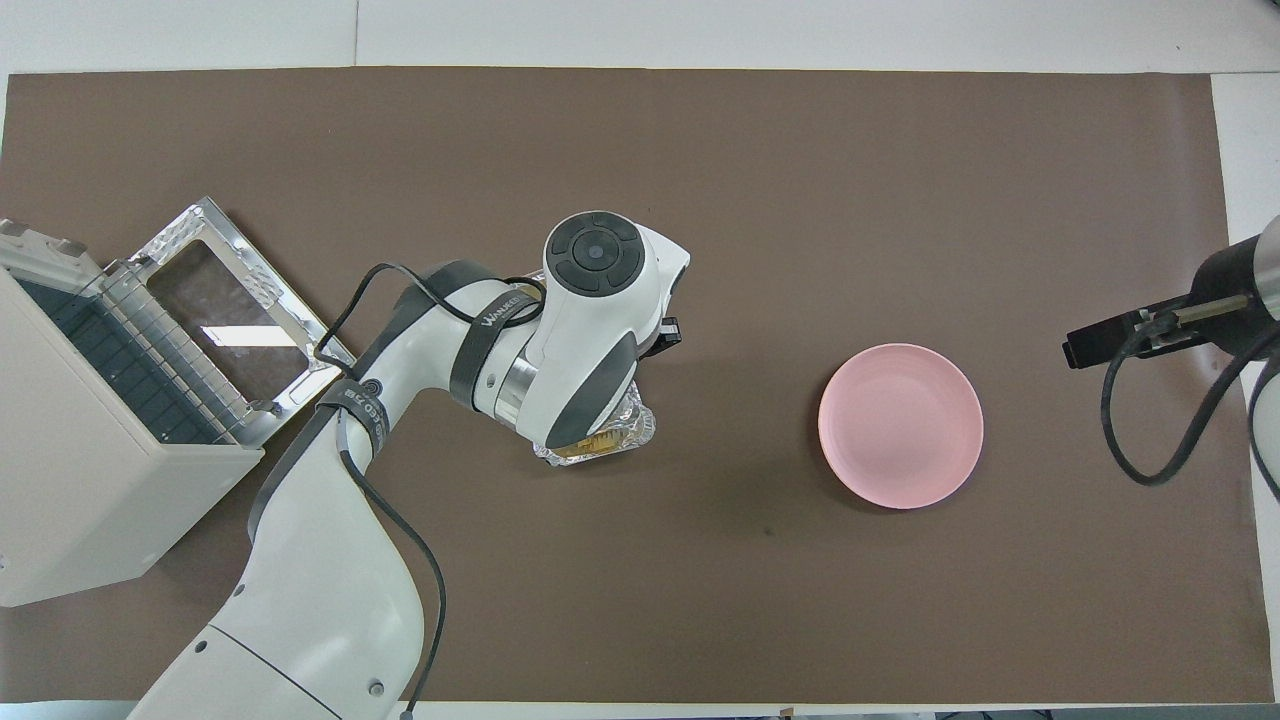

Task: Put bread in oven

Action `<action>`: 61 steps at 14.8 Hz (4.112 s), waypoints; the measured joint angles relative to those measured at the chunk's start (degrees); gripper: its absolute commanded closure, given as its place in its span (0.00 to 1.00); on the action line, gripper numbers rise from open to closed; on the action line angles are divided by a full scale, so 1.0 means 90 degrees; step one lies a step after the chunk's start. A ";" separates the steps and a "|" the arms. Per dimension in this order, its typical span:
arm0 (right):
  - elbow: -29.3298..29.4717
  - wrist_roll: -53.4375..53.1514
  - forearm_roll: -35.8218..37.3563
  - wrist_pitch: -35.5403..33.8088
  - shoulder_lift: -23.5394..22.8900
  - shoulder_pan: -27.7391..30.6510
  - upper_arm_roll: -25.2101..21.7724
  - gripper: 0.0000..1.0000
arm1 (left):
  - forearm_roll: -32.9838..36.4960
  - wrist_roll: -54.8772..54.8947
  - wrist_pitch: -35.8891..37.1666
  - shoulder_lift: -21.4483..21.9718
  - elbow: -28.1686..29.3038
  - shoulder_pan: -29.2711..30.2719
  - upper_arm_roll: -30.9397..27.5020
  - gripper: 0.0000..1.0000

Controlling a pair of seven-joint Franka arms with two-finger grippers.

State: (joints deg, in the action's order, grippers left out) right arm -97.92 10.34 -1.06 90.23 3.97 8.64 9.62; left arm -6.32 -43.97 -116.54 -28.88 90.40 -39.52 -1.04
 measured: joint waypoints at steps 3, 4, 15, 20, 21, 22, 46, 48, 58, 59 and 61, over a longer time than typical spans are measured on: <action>0.0000 0.0000 0.0000 0.0000 0.0000 0.0000 0.0000 0.00 | -0.0060 -0.0067 0.0684 0.0095 -0.0587 0.0321 -0.0147 1.00; 0.0000 0.0000 0.0000 0.0000 0.0000 0.0000 0.0000 0.00 | -0.0062 -0.0069 0.0848 0.0181 -0.0715 0.0508 -0.0255 1.00; 0.0000 0.0000 0.0000 0.0000 0.0000 0.0000 0.0000 0.00 | -0.0063 -0.0032 0.1930 0.0641 -0.0677 0.1511 -0.2505 1.00; 0.0000 0.0000 0.0000 0.0000 0.0000 0.0000 0.0000 0.00 | -0.0063 0.0076 0.1929 0.0639 -0.0510 0.1783 -0.2591 1.00; 0.0000 0.0000 0.0000 0.0000 0.0000 0.0000 0.0000 0.00 | -0.0063 0.0122 0.1930 0.0644 -0.0433 0.1792 -0.2602 1.00; 0.0000 0.0000 0.0000 0.0000 0.0000 0.0000 0.0000 0.00 | -0.0058 0.0159 0.1930 0.0650 -0.0356 0.1796 -0.2612 1.00; 0.0000 0.0000 0.0000 0.0000 0.0000 0.0000 0.0000 0.00 | 0.0771 0.1733 0.1701 0.1128 0.0778 0.2046 -0.2815 0.00; 0.0000 0.0000 0.0000 0.0000 0.0000 0.0000 0.0000 0.00 | 0.0772 0.1892 0.1582 0.1154 0.0777 0.2038 -0.2793 0.00; 0.0000 0.0000 0.0000 0.0000 0.0000 0.0000 0.0000 0.00 | 0.0763 0.3435 0.2867 0.1663 -0.0318 0.1935 -0.2575 0.00; 0.0000 0.0000 0.0000 0.0000 0.0000 0.0000 0.0000 0.00 | 0.0751 0.3712 0.3114 0.1878 -0.0353 0.1931 -0.2541 0.00; 0.0000 0.0000 0.0000 0.0000 0.0000 0.0000 0.0000 0.00 | 0.0700 0.4119 0.3541 0.2386 -0.0291 0.1936 -0.2534 0.00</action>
State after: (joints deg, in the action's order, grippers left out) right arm -97.92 10.34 -1.06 90.23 3.97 8.64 9.62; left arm -0.02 -6.90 -84.67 -7.41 87.79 -22.09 -23.84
